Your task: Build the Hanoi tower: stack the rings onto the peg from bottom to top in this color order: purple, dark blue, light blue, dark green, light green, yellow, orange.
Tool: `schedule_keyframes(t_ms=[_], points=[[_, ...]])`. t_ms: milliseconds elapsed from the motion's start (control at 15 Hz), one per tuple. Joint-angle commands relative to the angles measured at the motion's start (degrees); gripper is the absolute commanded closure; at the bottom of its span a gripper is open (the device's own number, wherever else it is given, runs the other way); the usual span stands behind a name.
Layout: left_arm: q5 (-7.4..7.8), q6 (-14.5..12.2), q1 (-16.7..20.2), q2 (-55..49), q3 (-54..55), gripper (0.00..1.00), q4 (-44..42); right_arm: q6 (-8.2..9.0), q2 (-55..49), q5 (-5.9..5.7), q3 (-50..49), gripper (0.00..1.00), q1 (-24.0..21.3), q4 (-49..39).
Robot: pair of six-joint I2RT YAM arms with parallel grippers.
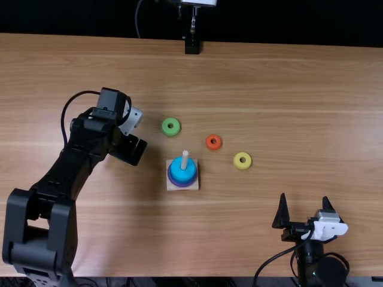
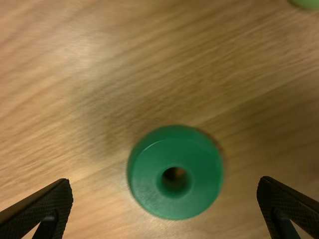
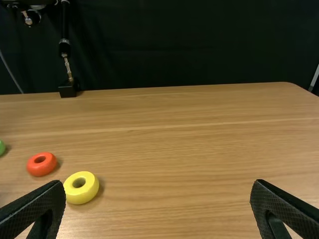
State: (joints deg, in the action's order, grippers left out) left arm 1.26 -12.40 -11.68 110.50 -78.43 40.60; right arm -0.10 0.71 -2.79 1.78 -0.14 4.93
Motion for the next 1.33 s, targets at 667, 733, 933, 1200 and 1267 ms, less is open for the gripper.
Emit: schedule_keyframes(t_ms=[667,733,933,1200,1267], points=[[-0.41,-1.1,-0.71,5.34,-2.34,0.0,-0.1,0.2,-0.71,0.04,-0.73,0.0,-0.56,0.2],[-0.41,-1.31,-0.8,5.34,-2.34,0.0,0.01,0.2,-0.71,0.04,-0.73,0.0,-0.56,0.3],[-0.41,-1.41,-2.12,5.25,-2.25,1.0,-0.42,0.2,-0.71,0.04,-0.73,0.0,-0.56,0.2],[-1.78,-1.52,-2.64,4.99,-2.43,1.0,0.01,0.2,-0.71,0.04,-0.73,0.0,-0.56,0.2],[-1.78,-1.31,-2.64,4.81,-3.92,1.0,0.22,0.2,-0.71,0.04,-0.73,0.0,-0.56,0.2]])
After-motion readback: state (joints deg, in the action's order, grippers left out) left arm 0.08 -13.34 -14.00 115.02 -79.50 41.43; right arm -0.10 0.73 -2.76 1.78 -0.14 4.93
